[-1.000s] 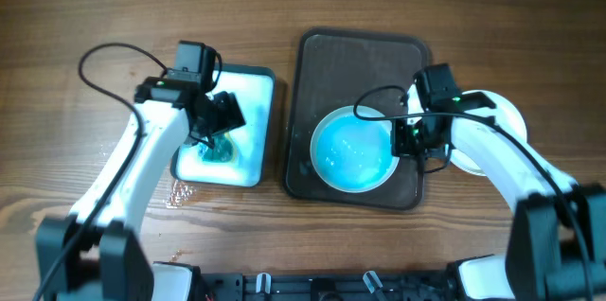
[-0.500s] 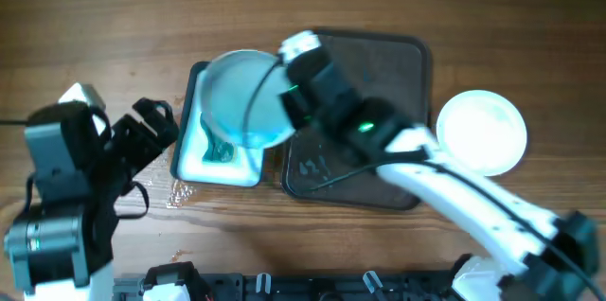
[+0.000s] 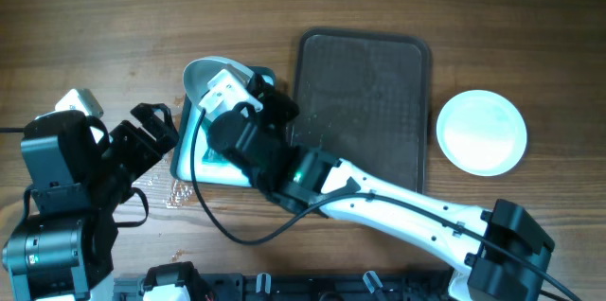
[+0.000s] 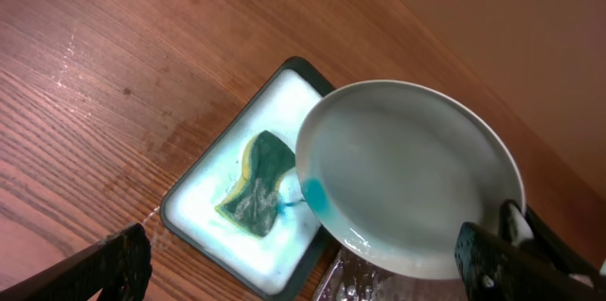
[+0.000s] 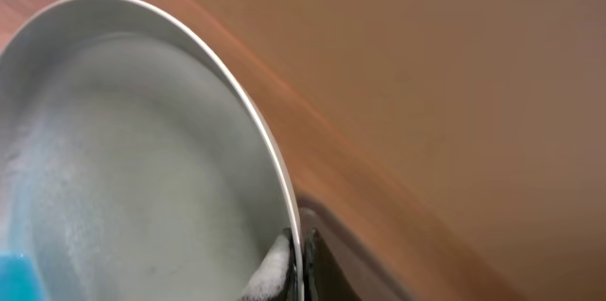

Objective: Clean dirty plates on tray and stack at the side
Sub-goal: 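Carry the plate right with the right gripper over the brown tray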

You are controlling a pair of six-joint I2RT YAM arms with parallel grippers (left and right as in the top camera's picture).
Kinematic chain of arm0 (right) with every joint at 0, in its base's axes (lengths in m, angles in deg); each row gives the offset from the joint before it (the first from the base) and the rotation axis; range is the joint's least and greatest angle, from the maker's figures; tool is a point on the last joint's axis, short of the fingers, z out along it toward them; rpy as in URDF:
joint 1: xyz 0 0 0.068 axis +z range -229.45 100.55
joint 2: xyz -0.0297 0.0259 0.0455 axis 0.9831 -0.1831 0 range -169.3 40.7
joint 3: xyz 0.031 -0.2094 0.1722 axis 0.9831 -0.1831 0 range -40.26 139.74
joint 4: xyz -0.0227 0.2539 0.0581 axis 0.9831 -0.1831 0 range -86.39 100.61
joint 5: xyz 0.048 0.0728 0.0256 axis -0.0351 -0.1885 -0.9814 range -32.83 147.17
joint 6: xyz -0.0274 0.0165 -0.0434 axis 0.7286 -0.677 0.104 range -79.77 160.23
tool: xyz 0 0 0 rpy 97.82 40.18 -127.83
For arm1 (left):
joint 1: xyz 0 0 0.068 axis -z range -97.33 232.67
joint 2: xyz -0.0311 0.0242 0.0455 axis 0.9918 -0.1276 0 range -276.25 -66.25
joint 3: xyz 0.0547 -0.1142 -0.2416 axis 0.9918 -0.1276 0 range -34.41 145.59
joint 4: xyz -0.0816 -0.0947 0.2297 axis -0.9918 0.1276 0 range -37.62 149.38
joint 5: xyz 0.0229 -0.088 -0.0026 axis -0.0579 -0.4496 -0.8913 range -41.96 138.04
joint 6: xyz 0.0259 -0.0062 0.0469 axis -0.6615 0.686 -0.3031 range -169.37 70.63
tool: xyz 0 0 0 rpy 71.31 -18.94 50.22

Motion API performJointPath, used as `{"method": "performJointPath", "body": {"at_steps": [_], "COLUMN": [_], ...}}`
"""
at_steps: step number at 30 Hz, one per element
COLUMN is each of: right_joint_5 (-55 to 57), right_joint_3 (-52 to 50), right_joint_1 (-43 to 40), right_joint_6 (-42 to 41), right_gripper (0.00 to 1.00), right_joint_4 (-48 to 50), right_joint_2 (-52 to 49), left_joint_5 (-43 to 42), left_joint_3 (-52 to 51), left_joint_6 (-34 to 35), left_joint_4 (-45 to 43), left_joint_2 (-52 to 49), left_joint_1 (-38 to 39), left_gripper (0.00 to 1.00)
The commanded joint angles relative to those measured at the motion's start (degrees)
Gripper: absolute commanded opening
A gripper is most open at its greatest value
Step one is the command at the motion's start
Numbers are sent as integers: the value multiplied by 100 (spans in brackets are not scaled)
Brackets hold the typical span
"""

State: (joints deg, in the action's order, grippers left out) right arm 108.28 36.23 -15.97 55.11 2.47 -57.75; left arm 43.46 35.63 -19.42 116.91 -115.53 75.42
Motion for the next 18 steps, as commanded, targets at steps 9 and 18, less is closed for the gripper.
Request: {"method": "performJointPath", "body": {"at_steps": [9, 18], "right_joint_5": [929, 929], "right_joint_3": [87, 87], "right_joint_1": [166, 166], "right_joint_6": [1222, 1360], "right_gripper": [4, 4], "right_joint_4": [481, 601], "right_joint_2": [107, 107], "left_joint_5": [-72, -72], "left_joint_3": [81, 81], "left_joint_6": [72, 74], "left_joint_4": [7, 7], "left_joint_2": [11, 11], "left_joint_1": [-39, -39], "left_gripper": [100, 100]}}
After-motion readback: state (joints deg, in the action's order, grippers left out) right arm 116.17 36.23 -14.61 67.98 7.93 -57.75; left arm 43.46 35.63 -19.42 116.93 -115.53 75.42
